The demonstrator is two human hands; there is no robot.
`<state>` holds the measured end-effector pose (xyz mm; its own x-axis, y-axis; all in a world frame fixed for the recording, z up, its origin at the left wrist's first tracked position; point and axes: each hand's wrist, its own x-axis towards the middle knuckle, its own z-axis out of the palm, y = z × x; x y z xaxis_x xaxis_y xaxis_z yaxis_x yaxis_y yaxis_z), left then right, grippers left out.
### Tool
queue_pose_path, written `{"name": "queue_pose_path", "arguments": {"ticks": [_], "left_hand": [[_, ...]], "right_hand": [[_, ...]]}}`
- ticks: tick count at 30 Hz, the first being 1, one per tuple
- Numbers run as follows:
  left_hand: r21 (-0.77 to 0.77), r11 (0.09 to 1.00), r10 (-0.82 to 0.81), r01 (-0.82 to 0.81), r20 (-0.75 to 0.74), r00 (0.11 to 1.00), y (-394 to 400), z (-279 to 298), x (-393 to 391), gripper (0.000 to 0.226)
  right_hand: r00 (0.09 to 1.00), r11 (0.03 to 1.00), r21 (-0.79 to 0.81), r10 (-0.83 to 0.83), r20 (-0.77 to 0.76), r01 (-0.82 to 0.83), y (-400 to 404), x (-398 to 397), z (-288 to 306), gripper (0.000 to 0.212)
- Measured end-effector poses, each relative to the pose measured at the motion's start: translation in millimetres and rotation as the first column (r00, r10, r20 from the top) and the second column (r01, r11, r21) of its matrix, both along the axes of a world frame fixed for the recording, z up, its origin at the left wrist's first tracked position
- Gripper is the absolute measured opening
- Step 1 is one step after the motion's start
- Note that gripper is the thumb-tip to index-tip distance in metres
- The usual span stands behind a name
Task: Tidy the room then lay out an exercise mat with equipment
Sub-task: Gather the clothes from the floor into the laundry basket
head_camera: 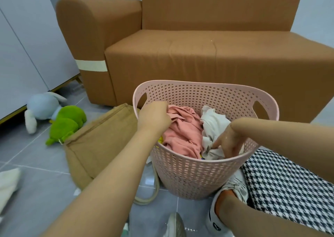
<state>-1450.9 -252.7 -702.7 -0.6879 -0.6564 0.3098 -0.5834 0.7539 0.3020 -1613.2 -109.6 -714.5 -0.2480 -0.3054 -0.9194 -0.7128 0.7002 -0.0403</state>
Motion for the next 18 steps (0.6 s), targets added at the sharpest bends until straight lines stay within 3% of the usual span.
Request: {"name": "queue_pose_path", "arguments": {"ticks": [4, 6, 8, 9, 11, 13, 15, 18], "left_hand": [[0.014, 1.000, 0.007, -0.006, -0.080, 0.997, 1, 3, 2, 0.024], [0.026, 1.000, -0.002, 0.005, -0.095, 0.995, 5, 4, 4, 0.026], [0.112, 0.992, -0.030, 0.053, -0.195, 0.980, 10, 6, 9, 0.024], [0.215, 0.971, -0.036, 0.103, -0.296, 0.954, 17, 10, 16, 0.024], [0.444, 0.870, 0.014, 0.213, -0.454, 0.891, 31, 21, 33, 0.024], [0.570, 0.786, 0.088, 0.242, -0.490, 0.867, 39, 31, 59, 0.025], [0.616, 0.762, 0.137, 0.199, -0.455, 0.880, 38, 47, 89, 0.024], [0.676, 0.735, 0.162, 0.044, -0.239, 0.957, 27, 78, 128, 0.020]], "right_hand": [[0.993, 0.998, 0.056, 0.030, -0.113, -0.024, 0, 9, -5, 0.071], [0.933, 0.977, 0.060, 0.212, -0.290, -0.204, -5, 21, 4, 0.070], [0.838, 0.921, -0.031, 0.338, -0.428, -0.388, -12, 33, 20, 0.062], [0.844, 0.901, -0.144, 0.315, -0.434, -0.410, -15, 37, 30, 0.056], [0.934, 0.848, -0.431, 0.186, -0.304, -0.309, -23, 46, 52, 0.044], [0.986, 0.746, -0.645, 0.110, -0.123, -0.163, -29, 57, 77, 0.034], [0.993, 0.630, -0.770, 0.109, -0.048, -0.106, -36, 70, 100, 0.029], [0.996, 0.472, -0.879, 0.079, -0.035, -0.068, -49, 95, 115, 0.024]]}}
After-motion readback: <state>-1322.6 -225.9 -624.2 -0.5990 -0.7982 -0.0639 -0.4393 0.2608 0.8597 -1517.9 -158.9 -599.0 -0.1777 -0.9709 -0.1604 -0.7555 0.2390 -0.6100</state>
